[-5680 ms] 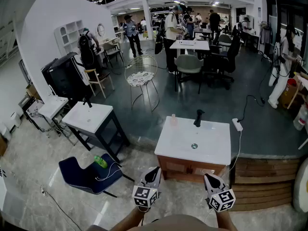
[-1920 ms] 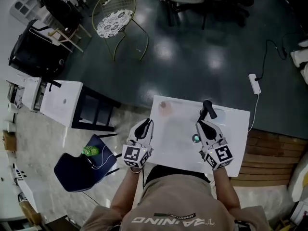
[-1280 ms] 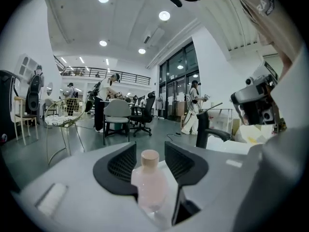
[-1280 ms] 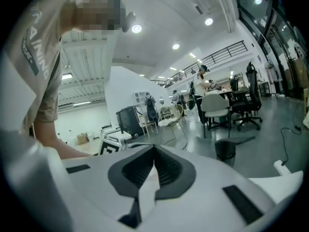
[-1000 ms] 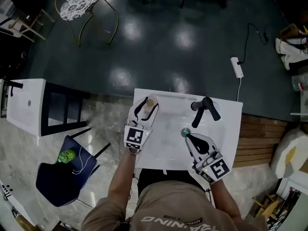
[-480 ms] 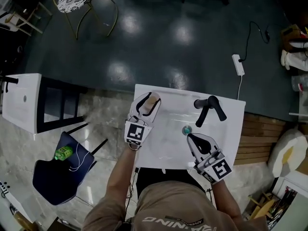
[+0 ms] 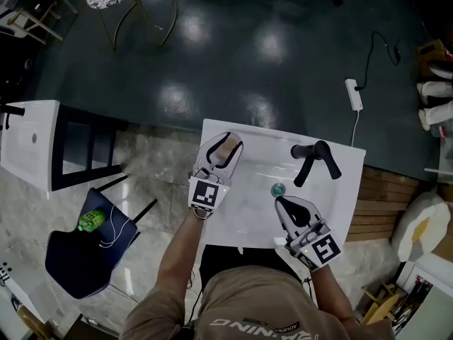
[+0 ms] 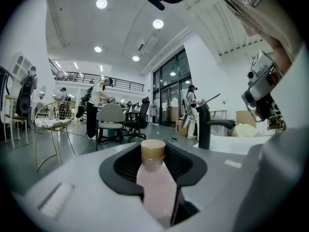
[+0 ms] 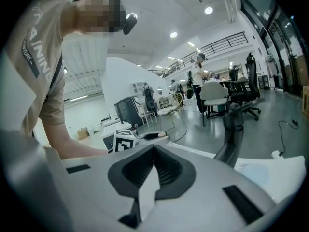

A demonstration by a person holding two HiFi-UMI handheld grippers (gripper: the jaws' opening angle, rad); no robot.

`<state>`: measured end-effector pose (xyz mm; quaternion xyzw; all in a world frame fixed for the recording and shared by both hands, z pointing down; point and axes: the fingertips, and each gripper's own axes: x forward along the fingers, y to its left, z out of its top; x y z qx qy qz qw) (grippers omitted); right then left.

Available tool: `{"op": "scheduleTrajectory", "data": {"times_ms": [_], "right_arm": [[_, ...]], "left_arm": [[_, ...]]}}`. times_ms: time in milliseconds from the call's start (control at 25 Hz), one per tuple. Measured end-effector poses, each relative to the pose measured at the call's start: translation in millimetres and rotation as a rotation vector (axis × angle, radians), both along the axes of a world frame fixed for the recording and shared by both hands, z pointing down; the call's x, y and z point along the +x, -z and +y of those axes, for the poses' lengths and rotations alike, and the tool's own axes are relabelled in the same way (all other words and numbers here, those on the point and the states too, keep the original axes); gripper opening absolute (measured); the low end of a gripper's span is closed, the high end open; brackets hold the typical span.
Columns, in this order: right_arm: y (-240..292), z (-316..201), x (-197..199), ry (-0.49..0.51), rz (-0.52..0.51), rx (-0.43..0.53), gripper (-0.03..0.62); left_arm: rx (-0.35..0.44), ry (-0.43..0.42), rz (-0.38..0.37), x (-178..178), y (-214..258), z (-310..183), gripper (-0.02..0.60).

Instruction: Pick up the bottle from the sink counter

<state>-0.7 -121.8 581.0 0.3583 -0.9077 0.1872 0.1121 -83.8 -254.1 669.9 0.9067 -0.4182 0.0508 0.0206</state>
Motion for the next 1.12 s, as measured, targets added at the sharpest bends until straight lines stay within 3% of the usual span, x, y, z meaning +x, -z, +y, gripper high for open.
{"op": "scheduleTrajectory", "data": {"times_ms": [400,760,880,1120], "right_arm": [[-1.0,-8.5,7.8,-0.022,0.012,0.022,0.011],[25.2,-24.1,19.7,-0.050,0.002,0.095,0.011],[34.2,-26.5,26.5,-0.054,0.003,0.125,0.011],[52.5,-35.5,32.1,-0.062,0.069,0.214,0.011]], "left_arm": [[0.003,-0.005,0.003,-4.6,20.0,4.8,0.146],[0.007,0.012,-0.031,-6.2,68.2,14.8,0.146],[-0.021,0.024,-0.013,-5.6,89.6,20.0,0.146],[-0.006,0.027,-0.019,-8.5,131.2,24.2,0.146]]}}
